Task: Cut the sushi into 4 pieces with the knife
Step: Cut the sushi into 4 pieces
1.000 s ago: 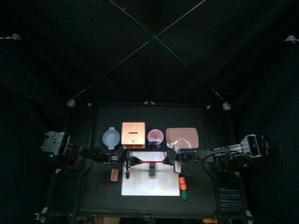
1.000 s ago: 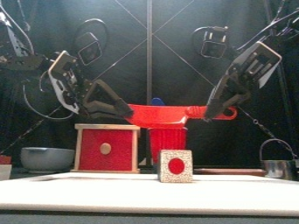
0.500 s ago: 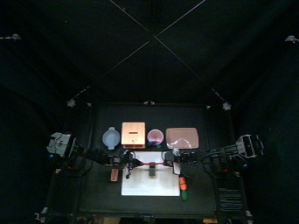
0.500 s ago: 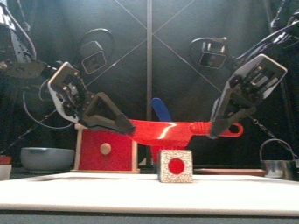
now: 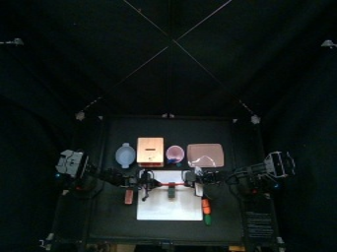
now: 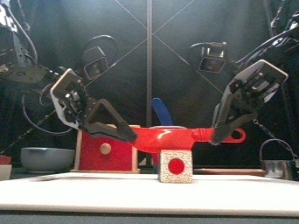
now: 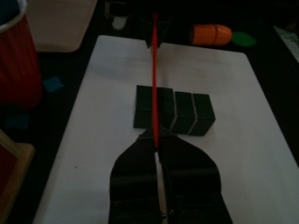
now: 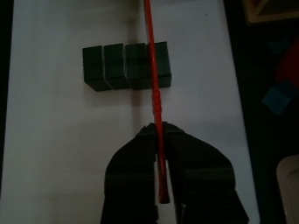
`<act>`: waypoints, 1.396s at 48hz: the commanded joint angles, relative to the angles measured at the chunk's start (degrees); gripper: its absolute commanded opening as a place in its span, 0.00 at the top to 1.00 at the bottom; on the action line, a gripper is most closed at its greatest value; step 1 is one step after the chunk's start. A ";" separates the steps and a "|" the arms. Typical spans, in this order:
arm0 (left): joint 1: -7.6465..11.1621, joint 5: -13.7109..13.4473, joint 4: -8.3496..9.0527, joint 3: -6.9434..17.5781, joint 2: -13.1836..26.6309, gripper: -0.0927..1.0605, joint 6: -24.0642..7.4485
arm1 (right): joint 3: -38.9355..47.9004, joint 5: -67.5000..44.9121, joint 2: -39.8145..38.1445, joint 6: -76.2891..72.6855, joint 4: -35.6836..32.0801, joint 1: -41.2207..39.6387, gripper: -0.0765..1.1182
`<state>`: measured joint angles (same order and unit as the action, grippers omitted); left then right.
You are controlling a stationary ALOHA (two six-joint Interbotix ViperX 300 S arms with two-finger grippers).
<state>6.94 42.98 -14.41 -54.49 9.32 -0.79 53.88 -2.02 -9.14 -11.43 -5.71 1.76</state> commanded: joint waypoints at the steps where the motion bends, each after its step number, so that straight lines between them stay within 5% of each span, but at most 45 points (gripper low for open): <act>1: -0.44 0.18 -0.26 1.49 0.18 0.80 -0.09 | -1.32 -0.70 -0.53 0.00 0.00 -0.18 0.87; 42: -0.18 -0.79 -0.26 1.41 1.93 0.80 0.00 | -2.02 -0.88 1.93 -0.09 1.76 0.88 0.87; 67: -1.76 -0.88 -1.05 2.90 6.94 0.80 -0.18 | -2.20 -0.88 9.40 0.00 1.76 0.00 0.87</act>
<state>6.68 42.36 -15.21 -53.26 15.73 -0.88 52.38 -2.72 -0.70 -11.43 -4.04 2.02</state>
